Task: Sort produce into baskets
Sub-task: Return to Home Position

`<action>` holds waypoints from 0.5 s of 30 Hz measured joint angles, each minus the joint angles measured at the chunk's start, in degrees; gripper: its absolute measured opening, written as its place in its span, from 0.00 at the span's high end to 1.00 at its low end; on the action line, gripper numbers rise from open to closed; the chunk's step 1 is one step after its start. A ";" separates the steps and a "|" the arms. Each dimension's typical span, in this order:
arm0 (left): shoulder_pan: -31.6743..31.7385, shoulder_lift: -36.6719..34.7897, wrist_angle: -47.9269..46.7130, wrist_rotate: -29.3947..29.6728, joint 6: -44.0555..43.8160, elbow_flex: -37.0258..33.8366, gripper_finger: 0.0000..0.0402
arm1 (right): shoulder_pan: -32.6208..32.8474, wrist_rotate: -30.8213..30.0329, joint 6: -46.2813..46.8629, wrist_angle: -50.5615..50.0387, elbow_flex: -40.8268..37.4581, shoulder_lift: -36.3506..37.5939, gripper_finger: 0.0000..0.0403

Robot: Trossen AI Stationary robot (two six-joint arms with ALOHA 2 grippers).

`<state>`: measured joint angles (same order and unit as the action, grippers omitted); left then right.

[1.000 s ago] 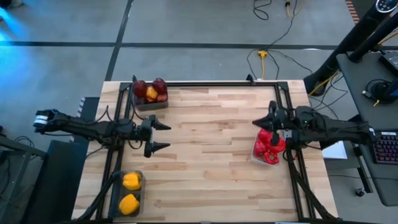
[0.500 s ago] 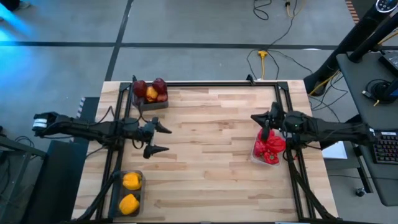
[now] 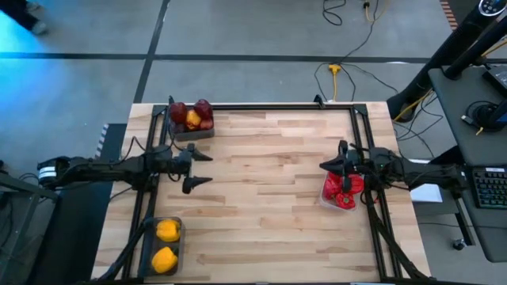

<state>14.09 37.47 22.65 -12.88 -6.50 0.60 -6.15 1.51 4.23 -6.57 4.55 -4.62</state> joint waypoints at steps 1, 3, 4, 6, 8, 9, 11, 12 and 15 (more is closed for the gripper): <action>0.00 -0.49 -1.83 0.76 0.02 -0.02 0.02 | 0.00 2.00 1.49 1.17 -1.18 1.29 0.97; 0.00 -1.78 -4.54 2.62 0.06 -0.02 0.02 | 0.04 3.10 1.54 5.19 -2.62 3.56 0.97; 0.00 -2.35 -5.20 3.39 0.28 -0.02 0.02 | 0.04 2.87 0.32 6.81 -3.14 4.17 0.97; -0.02 -3.53 -6.19 3.57 0.50 -0.02 0.02 | 0.00 -0.52 -1.10 10.28 -3.83 4.53 0.97; -0.39 -4.32 -5.90 3.36 0.48 -0.02 0.02 | 0.00 -3.83 -1.09 13.34 -3.84 4.31 0.97; -0.58 -4.82 -5.99 3.34 0.64 -0.02 0.02 | -0.04 -4.23 -0.99 13.86 -3.84 4.15 0.97; -1.03 -6.15 -6.16 3.36 1.47 -0.02 0.02 | 0.06 -2.89 -0.84 15.03 -3.84 4.58 0.97; -1.32 -6.92 -6.20 3.53 1.90 0.01 0.02 | 0.15 -1.38 -0.82 15.14 -3.84 4.56 0.97; -2.13 -10.82 -9.38 7.35 2.72 0.07 0.02 | 0.26 0.62 0.99 17.01 -3.84 4.56 0.97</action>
<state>11.96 26.64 13.27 -5.53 -3.78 0.67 -5.89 2.13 5.22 10.44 0.71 -0.05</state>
